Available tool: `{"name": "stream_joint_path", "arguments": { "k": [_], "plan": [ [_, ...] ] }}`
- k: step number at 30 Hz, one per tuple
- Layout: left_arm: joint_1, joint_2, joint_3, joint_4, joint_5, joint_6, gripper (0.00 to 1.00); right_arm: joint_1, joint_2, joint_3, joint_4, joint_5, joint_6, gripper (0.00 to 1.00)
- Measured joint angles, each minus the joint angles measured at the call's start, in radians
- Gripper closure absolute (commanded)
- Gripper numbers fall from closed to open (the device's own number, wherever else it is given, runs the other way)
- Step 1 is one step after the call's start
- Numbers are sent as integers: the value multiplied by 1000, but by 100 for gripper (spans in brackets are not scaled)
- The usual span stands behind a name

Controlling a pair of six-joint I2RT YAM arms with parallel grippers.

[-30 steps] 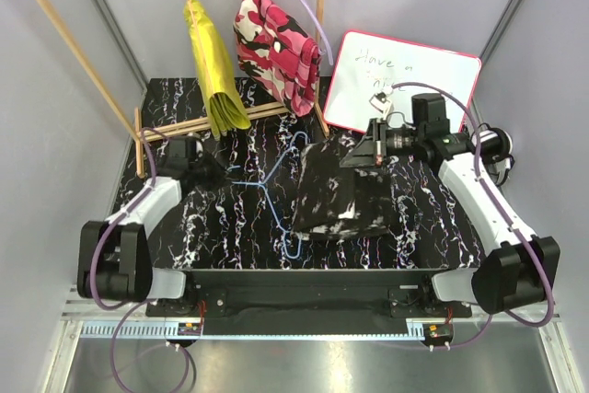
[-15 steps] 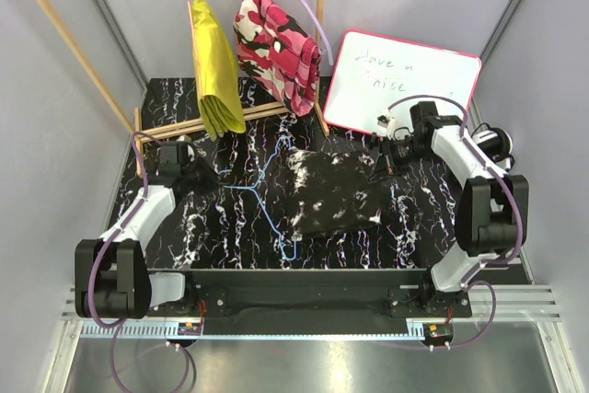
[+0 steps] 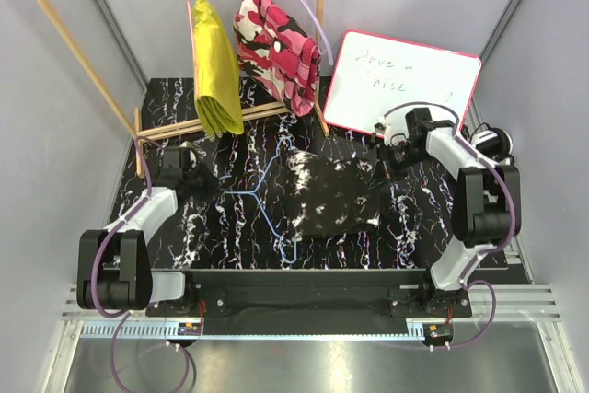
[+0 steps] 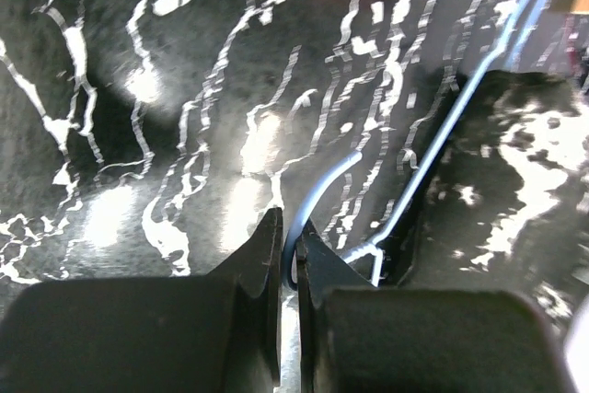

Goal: Place the trousers on the hanger
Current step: Place trousers on hanger

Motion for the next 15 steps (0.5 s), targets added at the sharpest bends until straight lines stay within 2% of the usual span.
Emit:
{"name": "stream_joint_path", "arguments": {
  "k": [9,15],
  "plan": [
    [1,26,-43,39,-1,0,100,104,-299,129,-44,-260,101,100],
    [-7,31,-42,36,-2,0,100,85,-304,165,-97,-230,66,100]
  ]
}}
